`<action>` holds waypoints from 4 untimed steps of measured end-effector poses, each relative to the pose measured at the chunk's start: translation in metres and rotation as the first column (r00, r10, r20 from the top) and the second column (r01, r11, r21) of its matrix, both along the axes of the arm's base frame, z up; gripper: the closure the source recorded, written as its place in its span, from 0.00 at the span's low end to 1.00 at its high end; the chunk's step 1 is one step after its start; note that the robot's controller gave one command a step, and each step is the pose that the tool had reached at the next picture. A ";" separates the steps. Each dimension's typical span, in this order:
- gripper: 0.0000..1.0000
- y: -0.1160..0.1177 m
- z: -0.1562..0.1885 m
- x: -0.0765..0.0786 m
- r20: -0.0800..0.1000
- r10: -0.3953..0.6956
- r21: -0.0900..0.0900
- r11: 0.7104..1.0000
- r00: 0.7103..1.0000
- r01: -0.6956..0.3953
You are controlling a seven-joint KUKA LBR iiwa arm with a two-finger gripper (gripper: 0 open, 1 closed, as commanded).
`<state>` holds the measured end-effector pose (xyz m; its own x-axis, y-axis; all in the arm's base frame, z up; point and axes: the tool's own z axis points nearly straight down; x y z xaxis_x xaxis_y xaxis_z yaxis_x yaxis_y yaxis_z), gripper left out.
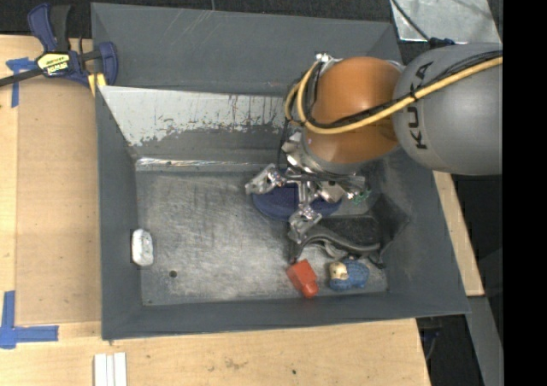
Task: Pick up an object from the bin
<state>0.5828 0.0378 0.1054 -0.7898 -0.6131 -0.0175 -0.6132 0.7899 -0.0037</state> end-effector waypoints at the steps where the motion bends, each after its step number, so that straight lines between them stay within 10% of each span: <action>1: 0.00 -0.058 0.021 -0.027 -0.011 -0.015 -0.008 1.000 1.000 0.015; 2: 1.00 -0.055 0.019 -0.027 -0.015 -0.013 -0.005 1.000 1.000 0.013; 3: 1.00 0.039 0.003 -0.020 -0.014 -0.430 -0.003 0.903 0.903 0.430; 4: 1.00 -0.013 0.081 -0.051 -0.007 -0.377 -0.006 0.926 0.926 0.377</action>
Offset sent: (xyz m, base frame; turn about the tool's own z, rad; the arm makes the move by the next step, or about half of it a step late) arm -0.0277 -0.0561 0.0182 0.0098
